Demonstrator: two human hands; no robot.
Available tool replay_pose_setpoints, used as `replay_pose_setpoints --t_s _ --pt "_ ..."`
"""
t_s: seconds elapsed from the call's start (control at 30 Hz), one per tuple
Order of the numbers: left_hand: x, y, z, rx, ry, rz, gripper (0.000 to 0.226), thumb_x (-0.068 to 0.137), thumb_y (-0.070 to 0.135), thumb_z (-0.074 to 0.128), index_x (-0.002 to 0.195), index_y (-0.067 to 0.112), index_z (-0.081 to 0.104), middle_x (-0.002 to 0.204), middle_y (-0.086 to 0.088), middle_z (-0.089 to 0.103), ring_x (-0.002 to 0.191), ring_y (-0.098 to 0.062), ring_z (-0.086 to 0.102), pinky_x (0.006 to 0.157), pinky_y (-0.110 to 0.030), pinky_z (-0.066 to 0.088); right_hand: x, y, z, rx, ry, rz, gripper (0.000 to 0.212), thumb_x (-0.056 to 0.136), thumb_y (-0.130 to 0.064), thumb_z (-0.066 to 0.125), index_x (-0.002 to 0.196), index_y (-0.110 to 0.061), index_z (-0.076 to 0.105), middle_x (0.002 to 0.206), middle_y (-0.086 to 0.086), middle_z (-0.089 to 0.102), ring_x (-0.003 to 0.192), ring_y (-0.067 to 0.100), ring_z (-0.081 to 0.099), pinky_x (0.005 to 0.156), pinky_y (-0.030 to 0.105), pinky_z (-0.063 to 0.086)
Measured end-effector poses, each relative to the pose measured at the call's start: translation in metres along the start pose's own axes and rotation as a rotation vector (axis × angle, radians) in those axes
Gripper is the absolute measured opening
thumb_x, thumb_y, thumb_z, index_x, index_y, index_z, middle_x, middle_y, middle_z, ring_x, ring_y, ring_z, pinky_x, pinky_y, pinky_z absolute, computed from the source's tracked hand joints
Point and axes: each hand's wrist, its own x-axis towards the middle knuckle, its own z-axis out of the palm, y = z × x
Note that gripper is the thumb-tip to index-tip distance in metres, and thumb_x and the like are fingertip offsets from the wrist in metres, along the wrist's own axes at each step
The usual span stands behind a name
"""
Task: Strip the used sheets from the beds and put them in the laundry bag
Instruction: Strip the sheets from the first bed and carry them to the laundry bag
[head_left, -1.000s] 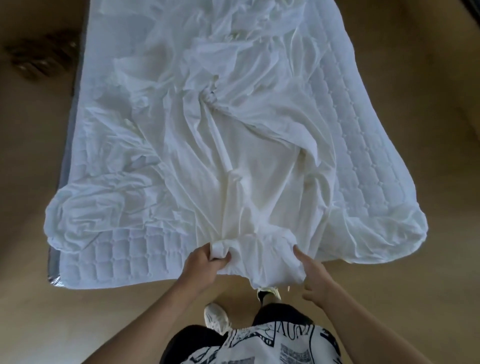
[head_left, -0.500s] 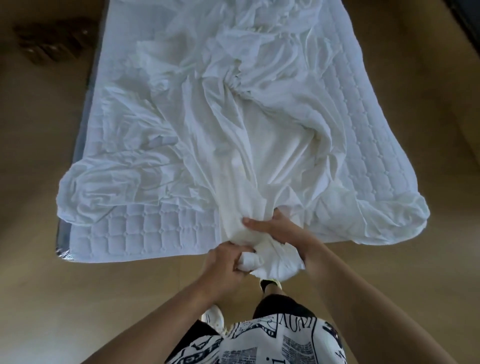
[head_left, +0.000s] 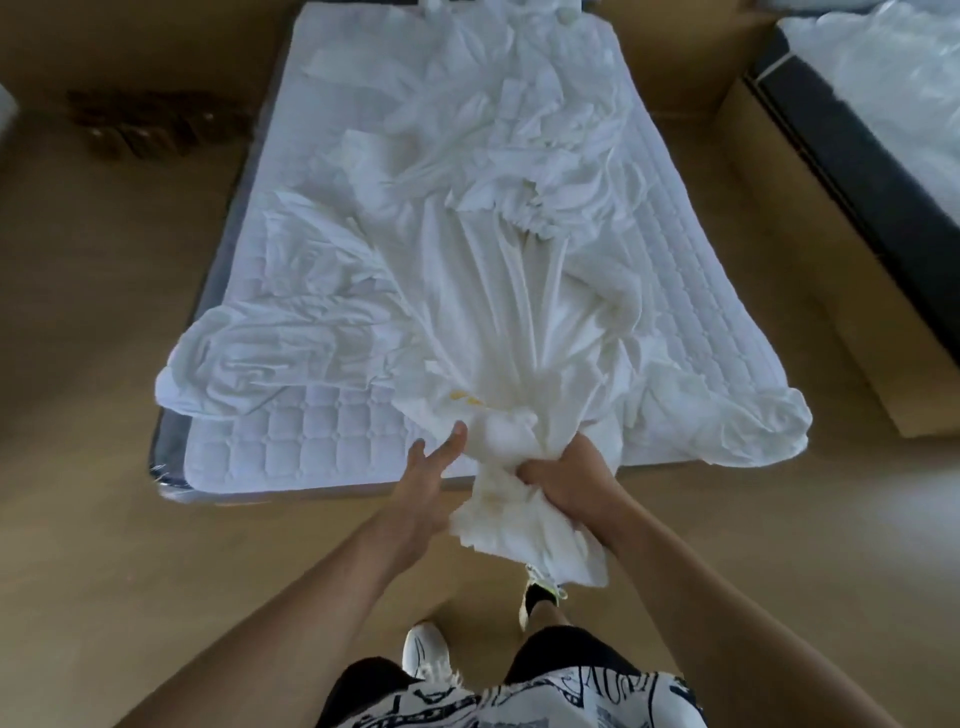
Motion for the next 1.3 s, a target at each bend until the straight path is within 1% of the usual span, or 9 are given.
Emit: replay_pose_setpoints --t_s 0.07,0.27,0.37,0.5,0.7,0.77,1.0,1.13,1.3 --pt "-0.004 0.010 0.008 -0.154 -0.228 -0.085 0.096 0.067 0.078 0.078 0.136 0.014 0.058 0.119 -0.009 0.068 0.101 -0.024 0.064 0.083 -0.032 0.045 -0.020 -0.007 0.013 -0.188 -0.015 -0.044 0.041 0.079 -0.020 0.071 0.120 -0.024 0.067 0.105 -0.007 0.072 0.099 0.019 0.067 0.083 0.034 0.056" --pt "-0.016 0.014 0.040 0.004 -0.368 -0.089 0.053 0.078 0.029 0.089 0.123 0.005 0.072 0.121 -0.015 0.074 0.113 -0.030 0.071 0.106 -0.043 0.051 -0.068 0.000 0.039 -0.686 -0.107 -0.228 0.026 0.096 -0.029 0.062 0.115 -0.012 0.064 0.104 0.003 0.070 0.099 0.021 0.068 0.084 0.031 0.054" --pt "-0.013 0.019 0.045 0.209 -0.218 -0.092 0.030 0.074 0.014 0.085 0.098 -0.003 0.078 0.097 -0.021 0.077 0.088 -0.033 0.075 0.084 -0.039 0.058 -0.074 0.008 0.020 -0.336 -0.254 -0.107 0.037 0.086 -0.038 0.078 0.115 -0.017 0.068 0.104 -0.001 0.070 0.094 0.014 0.066 0.083 0.028 0.054" --pt "-0.012 0.042 0.047 0.217 -0.195 -0.002 0.006 0.078 0.005 0.074 0.080 -0.001 0.075 0.081 -0.021 0.074 0.072 -0.032 0.072 0.065 -0.033 0.056 -0.068 0.005 -0.013 0.667 -0.029 0.129 0.019 0.095 -0.025 0.075 0.105 -0.010 0.075 0.096 0.018 0.074 0.086 0.026 0.072 0.078 0.039 0.053" --pt "-0.020 0.049 0.065 0.379 -0.222 0.091 0.024 0.075 0.005 0.076 0.099 0.004 0.078 0.094 -0.018 0.078 0.089 -0.037 0.076 0.085 -0.048 0.062 -0.004 0.021 -0.033 1.023 -0.291 0.397 0.102 0.076 -0.082 0.069 0.144 -0.008 0.054 0.129 0.020 0.063 0.105 0.035 0.063 0.100 0.046 0.043" --pt "-0.018 0.039 0.072 0.506 -0.203 0.106 0.028 0.073 0.011 0.079 0.101 0.013 0.078 0.092 -0.008 0.079 0.088 -0.029 0.077 0.087 -0.045 0.062 0.014 0.013 -0.033 1.084 -0.390 0.294 0.091 0.089 -0.080 0.050 0.146 -0.010 0.055 0.142 0.020 0.060 0.128 0.037 0.061 0.117 0.052 0.038" --pt "0.000 0.022 0.076 0.901 -0.009 0.274 0.041 0.082 0.035 0.074 0.120 0.024 0.065 0.098 0.012 0.065 0.095 -0.010 0.066 0.071 -0.020 0.048 0.060 -0.026 -0.019 0.789 -0.298 0.302 0.059 0.077 -0.028 0.092 0.123 0.003 0.070 0.110 0.016 0.077 0.104 0.030 0.075 0.097 0.042 0.058" --pt "0.006 0.023 0.070 0.703 -0.022 0.217 0.038 0.078 0.038 0.081 0.111 0.034 0.062 0.097 0.016 0.065 0.092 -0.002 0.064 0.071 -0.018 0.049 0.066 -0.045 -0.020 0.570 -0.185 0.224 0.030 0.084 -0.006 0.079 0.109 0.010 0.071 0.094 0.015 0.079 0.088 0.027 0.078 0.079 0.037 0.062" --pt "0.018 0.033 0.062 0.494 -0.031 0.171 0.087 0.050 0.062 0.091 0.126 0.035 0.057 0.110 0.011 0.071 0.098 -0.007 0.069 0.083 -0.029 0.059 0.060 -0.077 -0.041 0.551 -0.122 0.157 0.024 0.080 -0.001 0.082 0.098 0.000 0.067 0.100 0.016 0.075 0.089 0.028 0.074 0.088 0.043 0.060"
